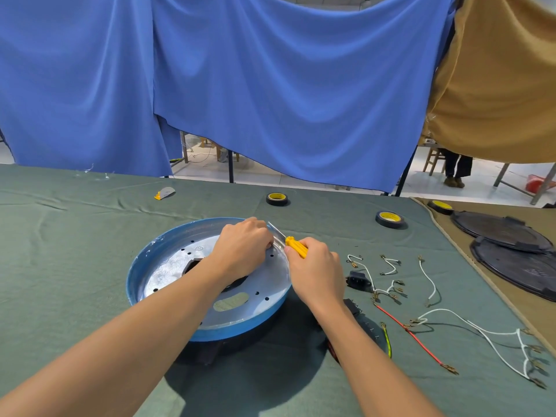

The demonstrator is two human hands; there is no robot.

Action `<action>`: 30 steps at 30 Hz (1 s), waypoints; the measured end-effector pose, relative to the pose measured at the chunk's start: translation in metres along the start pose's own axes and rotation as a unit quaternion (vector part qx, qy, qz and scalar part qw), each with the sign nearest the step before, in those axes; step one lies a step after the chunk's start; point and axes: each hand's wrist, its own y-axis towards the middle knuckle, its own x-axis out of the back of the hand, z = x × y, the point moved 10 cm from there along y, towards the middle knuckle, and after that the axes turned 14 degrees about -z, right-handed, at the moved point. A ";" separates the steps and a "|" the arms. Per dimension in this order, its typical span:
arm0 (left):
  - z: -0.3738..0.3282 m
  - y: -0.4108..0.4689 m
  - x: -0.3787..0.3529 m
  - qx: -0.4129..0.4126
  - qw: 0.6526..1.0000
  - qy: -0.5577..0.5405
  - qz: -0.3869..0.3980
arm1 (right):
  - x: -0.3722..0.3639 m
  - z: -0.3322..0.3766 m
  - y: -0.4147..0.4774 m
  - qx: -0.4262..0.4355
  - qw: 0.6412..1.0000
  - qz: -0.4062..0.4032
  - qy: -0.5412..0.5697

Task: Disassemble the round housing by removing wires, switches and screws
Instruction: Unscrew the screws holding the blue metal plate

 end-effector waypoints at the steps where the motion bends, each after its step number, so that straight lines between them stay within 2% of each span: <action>1: -0.002 0.000 0.000 -0.007 1.000 0.008 -0.002 | 0.000 0.000 0.000 0.000 1.000 -0.001 -0.001; 8: -0.010 -0.002 -0.001 -0.038 0.998 0.043 0.004 | 0.000 0.000 -0.002 -0.010 1.000 -0.004 -0.003; 16: -0.034 -0.004 -0.003 -0.171 0.980 0.092 0.036 | 0.002 -0.001 -0.002 -0.023 1.000 0.008 -0.020; 23: -0.041 -0.004 -0.004 -0.260 0.960 0.106 0.019 | 0.004 0.001 -0.004 -0.024 0.999 0.016 -0.028; 26: -0.037 -0.002 -0.004 -0.250 0.961 0.116 0.006 | 0.004 0.001 -0.004 -0.027 0.999 0.018 -0.026; 30: -0.025 0.005 -0.008 -0.190 0.975 0.109 0.022 | 0.005 0.002 -0.004 -0.025 0.999 0.019 -0.025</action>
